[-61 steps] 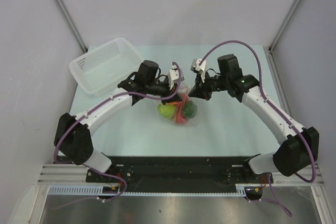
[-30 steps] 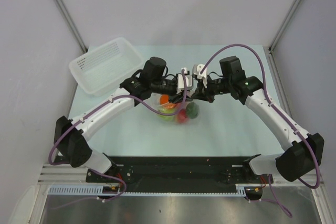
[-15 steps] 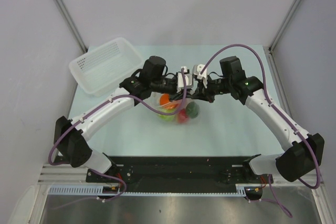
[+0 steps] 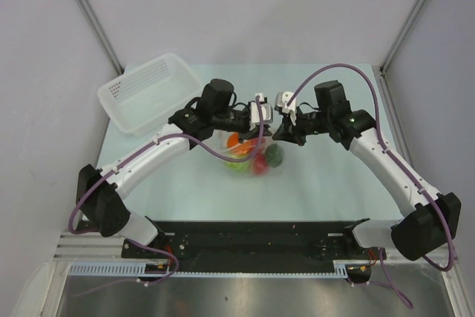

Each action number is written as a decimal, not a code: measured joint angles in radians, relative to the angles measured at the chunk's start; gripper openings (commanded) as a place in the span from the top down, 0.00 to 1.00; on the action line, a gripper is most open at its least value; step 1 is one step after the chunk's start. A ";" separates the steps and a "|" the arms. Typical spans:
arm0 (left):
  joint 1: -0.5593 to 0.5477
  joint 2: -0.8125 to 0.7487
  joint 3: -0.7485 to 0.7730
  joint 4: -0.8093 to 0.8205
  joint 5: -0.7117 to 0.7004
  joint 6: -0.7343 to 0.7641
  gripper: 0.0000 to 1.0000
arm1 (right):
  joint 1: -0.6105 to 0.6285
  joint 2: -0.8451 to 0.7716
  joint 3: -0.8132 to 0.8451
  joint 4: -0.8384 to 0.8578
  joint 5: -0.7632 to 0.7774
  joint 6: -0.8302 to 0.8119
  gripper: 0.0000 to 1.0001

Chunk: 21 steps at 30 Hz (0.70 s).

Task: Place the food in the zip-top bag and seal the zipper
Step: Zip the zipper food storage bag at the center of the board.

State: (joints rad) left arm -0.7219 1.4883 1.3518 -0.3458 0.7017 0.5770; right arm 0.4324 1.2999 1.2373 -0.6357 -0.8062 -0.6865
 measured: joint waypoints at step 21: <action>0.102 0.000 -0.015 -0.077 -0.026 0.074 0.83 | -0.103 -0.021 -0.014 -0.003 -0.041 -0.033 1.00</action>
State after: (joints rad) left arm -0.6201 1.4883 1.3365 -0.4229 0.6762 0.6514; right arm 0.3290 1.2789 1.2236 -0.6388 -0.8471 -0.7193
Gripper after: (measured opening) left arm 0.169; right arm 0.009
